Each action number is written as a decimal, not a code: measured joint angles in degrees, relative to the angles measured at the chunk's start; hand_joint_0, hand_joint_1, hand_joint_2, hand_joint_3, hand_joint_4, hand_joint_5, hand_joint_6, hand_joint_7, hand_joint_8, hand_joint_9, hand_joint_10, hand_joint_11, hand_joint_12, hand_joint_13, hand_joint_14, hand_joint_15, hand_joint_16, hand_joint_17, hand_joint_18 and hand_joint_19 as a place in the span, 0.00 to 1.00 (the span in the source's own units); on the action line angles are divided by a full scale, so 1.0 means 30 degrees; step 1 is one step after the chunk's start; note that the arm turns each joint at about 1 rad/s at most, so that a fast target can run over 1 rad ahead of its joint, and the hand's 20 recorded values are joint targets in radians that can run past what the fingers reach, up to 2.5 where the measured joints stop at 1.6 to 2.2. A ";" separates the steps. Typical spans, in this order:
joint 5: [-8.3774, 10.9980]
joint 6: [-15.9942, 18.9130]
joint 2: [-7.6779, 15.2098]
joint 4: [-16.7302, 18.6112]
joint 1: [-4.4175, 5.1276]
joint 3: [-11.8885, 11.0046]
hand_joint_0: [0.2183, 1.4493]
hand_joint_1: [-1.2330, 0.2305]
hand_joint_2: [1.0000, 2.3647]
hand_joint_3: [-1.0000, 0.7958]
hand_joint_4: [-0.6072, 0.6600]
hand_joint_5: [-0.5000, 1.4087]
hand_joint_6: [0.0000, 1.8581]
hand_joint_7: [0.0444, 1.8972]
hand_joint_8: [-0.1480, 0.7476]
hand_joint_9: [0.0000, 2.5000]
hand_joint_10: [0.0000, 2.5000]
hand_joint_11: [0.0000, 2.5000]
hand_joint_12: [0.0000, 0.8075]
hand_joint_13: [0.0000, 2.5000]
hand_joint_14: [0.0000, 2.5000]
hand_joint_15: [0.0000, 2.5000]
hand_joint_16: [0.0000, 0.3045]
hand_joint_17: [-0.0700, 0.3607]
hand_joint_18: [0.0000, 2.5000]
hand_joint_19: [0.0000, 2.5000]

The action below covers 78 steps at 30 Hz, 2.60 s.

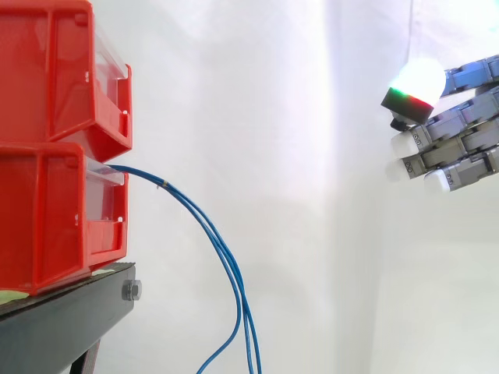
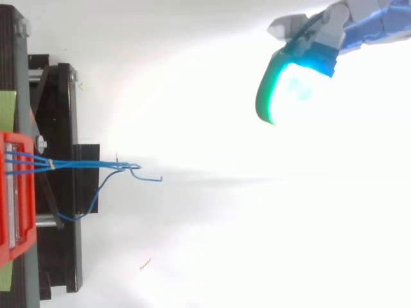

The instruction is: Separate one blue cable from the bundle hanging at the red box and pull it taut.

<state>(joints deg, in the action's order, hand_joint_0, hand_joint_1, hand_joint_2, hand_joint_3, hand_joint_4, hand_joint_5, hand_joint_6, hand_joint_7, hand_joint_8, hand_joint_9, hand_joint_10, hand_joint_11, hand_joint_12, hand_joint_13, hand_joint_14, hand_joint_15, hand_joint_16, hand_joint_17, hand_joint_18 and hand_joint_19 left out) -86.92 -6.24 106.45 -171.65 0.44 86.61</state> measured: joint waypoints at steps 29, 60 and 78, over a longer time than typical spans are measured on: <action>-0.0037 0.0006 0.0000 -0.0006 0.0057 -0.0003 0.28 0.45 0.00 0.28 0.65 0.14 0.27 0.39 0.48 0.12 0.00 0.04 0.39 0.03 0.00 0.00 0.14 0.39 0.07 0.08; -0.0213 -0.1017 -0.0846 -0.3911 -0.0021 -0.1618 0.28 0.45 0.00 0.28 0.65 0.14 0.27 0.40 0.48 0.12 0.00 0.03 0.40 0.03 0.00 0.00 0.14 0.39 0.07 0.08; 0.0558 -0.1008 -0.0211 -0.1758 -0.0166 -0.1545 0.28 0.45 0.00 0.28 0.66 0.14 0.27 0.40 0.49 0.12 0.00 0.04 0.41 0.02 0.00 0.00 0.15 0.39 0.06 0.08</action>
<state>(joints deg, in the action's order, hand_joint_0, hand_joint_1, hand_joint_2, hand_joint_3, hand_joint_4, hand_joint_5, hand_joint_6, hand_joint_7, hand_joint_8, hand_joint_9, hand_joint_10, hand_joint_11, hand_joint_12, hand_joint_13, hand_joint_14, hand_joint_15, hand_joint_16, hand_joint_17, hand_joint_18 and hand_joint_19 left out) -85.25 -9.26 105.82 -176.92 -0.06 81.98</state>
